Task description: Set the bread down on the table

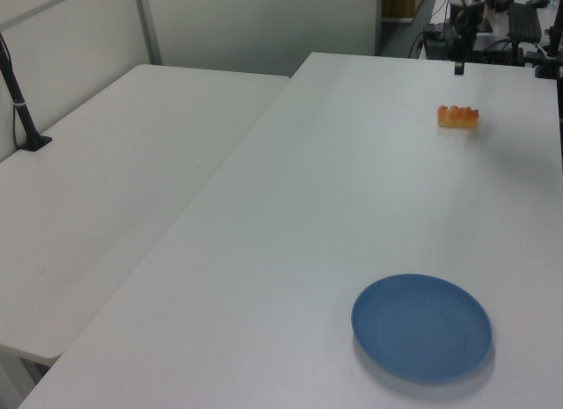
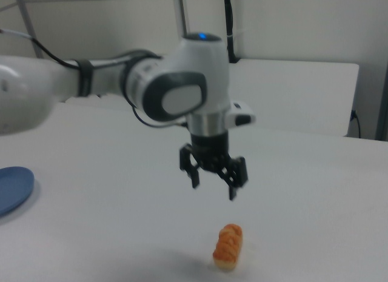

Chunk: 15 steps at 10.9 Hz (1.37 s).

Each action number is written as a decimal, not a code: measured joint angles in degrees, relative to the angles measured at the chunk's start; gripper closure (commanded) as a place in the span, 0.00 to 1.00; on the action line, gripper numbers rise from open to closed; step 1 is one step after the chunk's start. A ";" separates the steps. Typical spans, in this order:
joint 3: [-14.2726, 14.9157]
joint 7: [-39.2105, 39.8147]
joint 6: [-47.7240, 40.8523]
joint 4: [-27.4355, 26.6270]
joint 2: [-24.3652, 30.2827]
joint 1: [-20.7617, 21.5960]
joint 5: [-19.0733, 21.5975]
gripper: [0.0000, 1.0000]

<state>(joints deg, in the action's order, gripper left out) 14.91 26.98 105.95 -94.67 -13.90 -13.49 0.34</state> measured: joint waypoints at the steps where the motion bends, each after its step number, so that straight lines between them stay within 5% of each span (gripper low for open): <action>1: -0.05 -3.37 -2.86 0.15 3.79 1.38 0.04 0.00; 6: -3.37 -12.21 -18.17 3.55 16.70 5.60 8.35 0.00; 12: -21.42 -29.93 -20.31 5.58 16.05 6.39 10.94 0.00; 15: -24.63 -30.08 -15.70 1.99 16.00 8.83 7.46 0.00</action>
<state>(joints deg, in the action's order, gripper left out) -9.72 -3.10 90.25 -92.68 2.10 -4.66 7.81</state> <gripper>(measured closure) 0.000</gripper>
